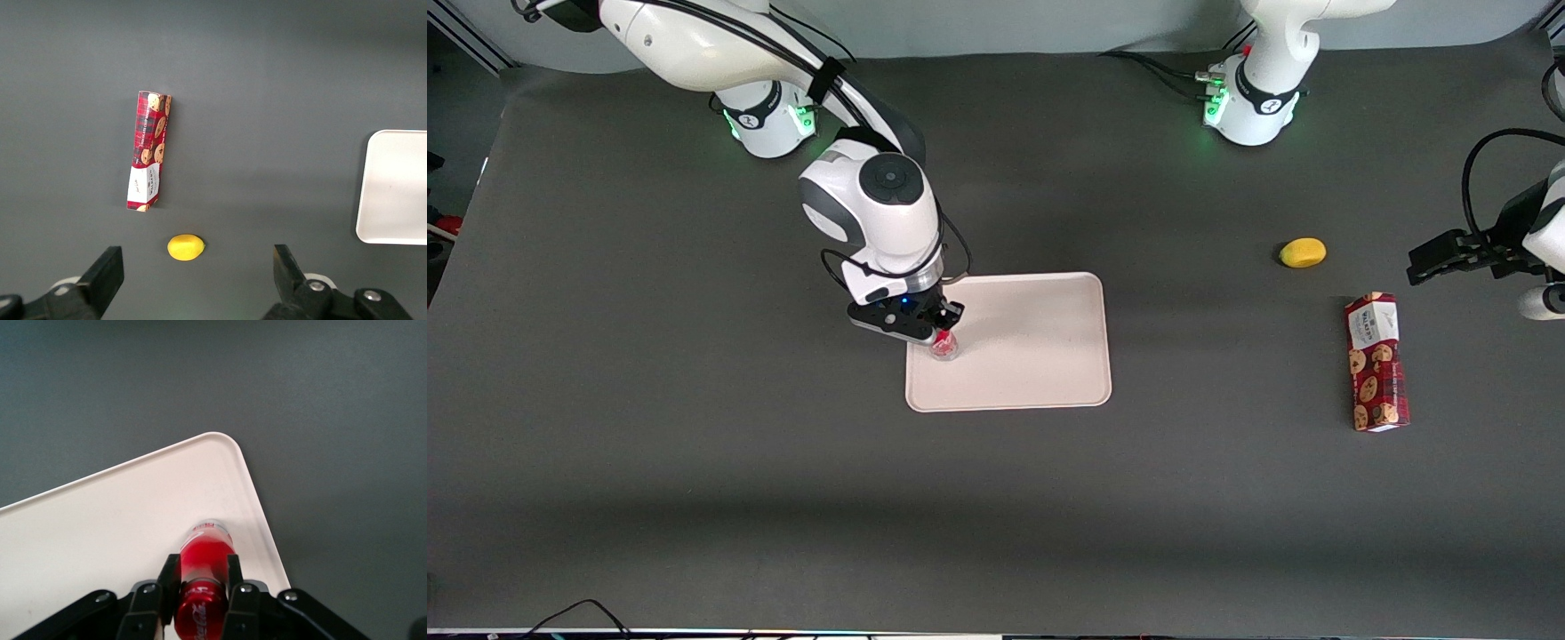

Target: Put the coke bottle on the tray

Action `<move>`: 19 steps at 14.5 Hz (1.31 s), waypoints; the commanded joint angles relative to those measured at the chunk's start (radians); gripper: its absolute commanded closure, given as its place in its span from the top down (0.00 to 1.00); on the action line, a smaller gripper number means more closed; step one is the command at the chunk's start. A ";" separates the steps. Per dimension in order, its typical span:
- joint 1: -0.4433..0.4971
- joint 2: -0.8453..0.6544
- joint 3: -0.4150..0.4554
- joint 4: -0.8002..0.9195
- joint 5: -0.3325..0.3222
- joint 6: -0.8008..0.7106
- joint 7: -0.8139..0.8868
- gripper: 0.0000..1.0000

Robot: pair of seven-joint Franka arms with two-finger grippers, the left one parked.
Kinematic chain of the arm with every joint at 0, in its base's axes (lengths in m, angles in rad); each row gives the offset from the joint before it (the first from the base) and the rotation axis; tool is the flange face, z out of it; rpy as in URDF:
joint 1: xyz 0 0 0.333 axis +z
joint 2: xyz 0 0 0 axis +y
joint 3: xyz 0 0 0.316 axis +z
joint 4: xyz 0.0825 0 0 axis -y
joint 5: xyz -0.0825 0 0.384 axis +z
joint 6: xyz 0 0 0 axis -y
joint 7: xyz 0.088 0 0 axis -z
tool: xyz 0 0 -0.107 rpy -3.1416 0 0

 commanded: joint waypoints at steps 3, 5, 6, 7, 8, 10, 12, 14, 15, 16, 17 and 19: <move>0.003 -0.024 0.009 0.047 -0.021 -0.023 0.036 1.00; 0.003 -0.038 0.066 0.191 -0.019 -0.244 0.019 1.00; 0.003 -0.041 0.087 0.256 -0.019 -0.342 -0.004 1.00; -0.006 -0.048 0.112 0.322 -0.019 -0.440 -0.063 1.00; -0.015 -0.057 0.138 0.390 -0.010 -0.533 -0.130 1.00; -0.036 -0.094 0.138 0.523 0.063 -0.696 -0.272 1.00; -0.085 -0.161 0.132 0.571 0.097 -0.801 -0.448 1.00; -0.122 -0.226 0.077 0.591 0.145 -0.881 -0.627 1.00; -0.122 -0.261 0.005 0.602 0.194 -0.898 -0.698 1.00; -0.122 -0.304 -0.073 0.602 0.240 -0.904 -0.787 1.00; -0.122 -0.352 -0.162 0.593 0.280 -0.906 -0.896 1.00; -0.116 -0.416 -0.346 0.567 0.367 -0.927 -1.080 1.00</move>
